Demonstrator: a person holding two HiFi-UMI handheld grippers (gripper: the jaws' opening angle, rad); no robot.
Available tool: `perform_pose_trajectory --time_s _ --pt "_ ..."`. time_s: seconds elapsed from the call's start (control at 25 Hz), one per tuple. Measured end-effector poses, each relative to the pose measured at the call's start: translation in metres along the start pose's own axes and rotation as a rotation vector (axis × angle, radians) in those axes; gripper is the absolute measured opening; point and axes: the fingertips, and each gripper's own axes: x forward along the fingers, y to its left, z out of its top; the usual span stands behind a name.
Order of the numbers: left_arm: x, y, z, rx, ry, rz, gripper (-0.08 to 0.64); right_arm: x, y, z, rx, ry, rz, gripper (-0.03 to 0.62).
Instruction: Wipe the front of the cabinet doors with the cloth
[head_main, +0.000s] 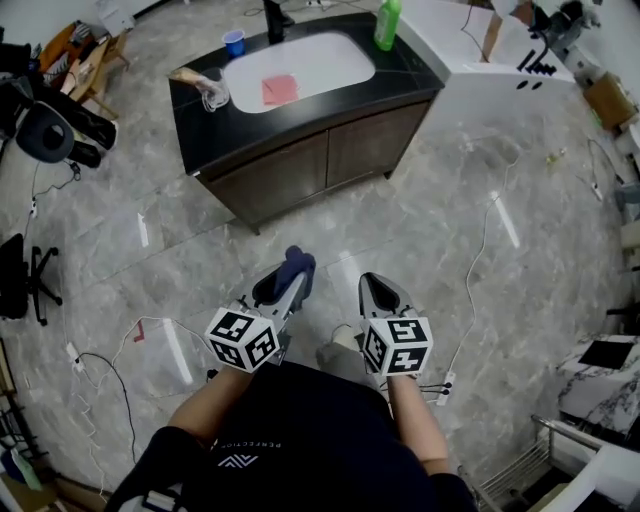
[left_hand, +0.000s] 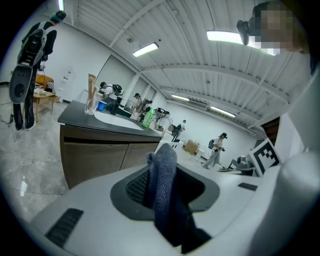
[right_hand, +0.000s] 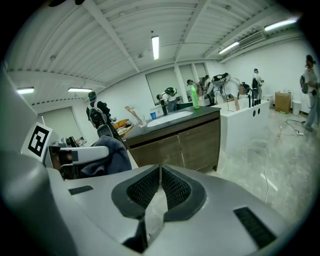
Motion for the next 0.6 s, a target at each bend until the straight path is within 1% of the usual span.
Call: perform_pose_trajectory --time_s 0.16,0.28,0.44,0.6 --pt "0.005 -0.009 -0.005 -0.015 -0.026 0.081 0.123 -0.006 -0.025 0.0 -0.022 0.022 0.04 0.038" --pt "0.004 -0.009 -0.008 -0.018 -0.026 0.13 0.122 0.002 -0.033 0.001 -0.03 0.04 0.074 0.038" --pt "-0.002 -0.003 -0.018 -0.026 -0.008 0.174 0.123 0.018 -0.025 -0.002 -0.026 0.063 0.138 0.038" --pt "0.001 0.014 -0.016 -0.047 -0.017 0.198 0.123 0.039 -0.011 0.002 -0.068 0.099 0.182 0.038"
